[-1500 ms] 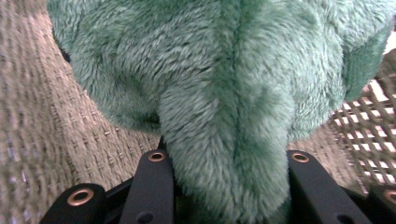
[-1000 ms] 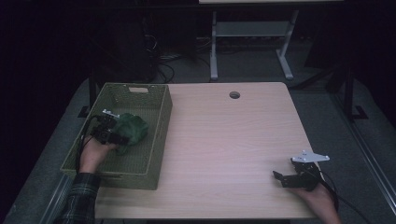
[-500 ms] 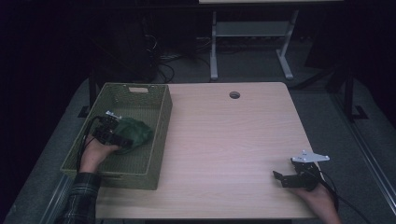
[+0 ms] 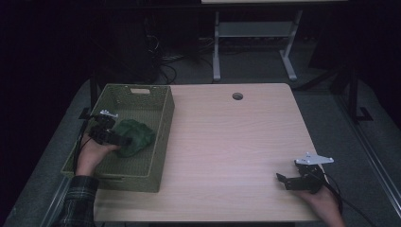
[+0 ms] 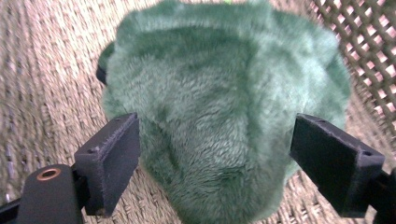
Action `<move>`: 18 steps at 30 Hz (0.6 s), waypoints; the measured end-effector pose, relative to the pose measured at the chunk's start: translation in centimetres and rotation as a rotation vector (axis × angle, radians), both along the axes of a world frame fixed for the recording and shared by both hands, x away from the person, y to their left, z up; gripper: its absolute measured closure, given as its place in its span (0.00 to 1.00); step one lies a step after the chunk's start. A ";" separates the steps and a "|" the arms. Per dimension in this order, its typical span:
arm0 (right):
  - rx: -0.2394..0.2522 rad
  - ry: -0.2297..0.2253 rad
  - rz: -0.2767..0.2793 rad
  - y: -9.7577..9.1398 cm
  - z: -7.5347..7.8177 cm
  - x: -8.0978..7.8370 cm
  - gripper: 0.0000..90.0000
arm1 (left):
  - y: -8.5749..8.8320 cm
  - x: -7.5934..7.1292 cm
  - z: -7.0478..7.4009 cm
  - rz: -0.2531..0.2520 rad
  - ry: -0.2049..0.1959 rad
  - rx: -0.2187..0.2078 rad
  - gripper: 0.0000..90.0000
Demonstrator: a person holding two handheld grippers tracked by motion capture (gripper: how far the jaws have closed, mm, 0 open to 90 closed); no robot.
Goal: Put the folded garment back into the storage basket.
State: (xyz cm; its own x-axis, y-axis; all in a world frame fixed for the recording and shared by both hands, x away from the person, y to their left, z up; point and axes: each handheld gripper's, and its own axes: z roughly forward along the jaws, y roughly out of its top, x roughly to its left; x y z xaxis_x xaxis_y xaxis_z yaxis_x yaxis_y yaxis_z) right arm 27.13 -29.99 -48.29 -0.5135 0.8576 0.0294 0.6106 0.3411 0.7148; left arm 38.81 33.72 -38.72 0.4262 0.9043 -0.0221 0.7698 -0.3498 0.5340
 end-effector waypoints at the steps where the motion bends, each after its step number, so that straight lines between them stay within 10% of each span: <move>1: 0.000 0.000 -0.001 0.0 0.0 0.0 0.09 | -0.1 -0.1 0.3 -0.001 -0.006 -0.002 0.17; 18: 0.000 0.000 0.000 0.0 0.0 0.0 0.09 | -4.6 -1.4 5.4 -0.108 -0.127 -0.070 0.17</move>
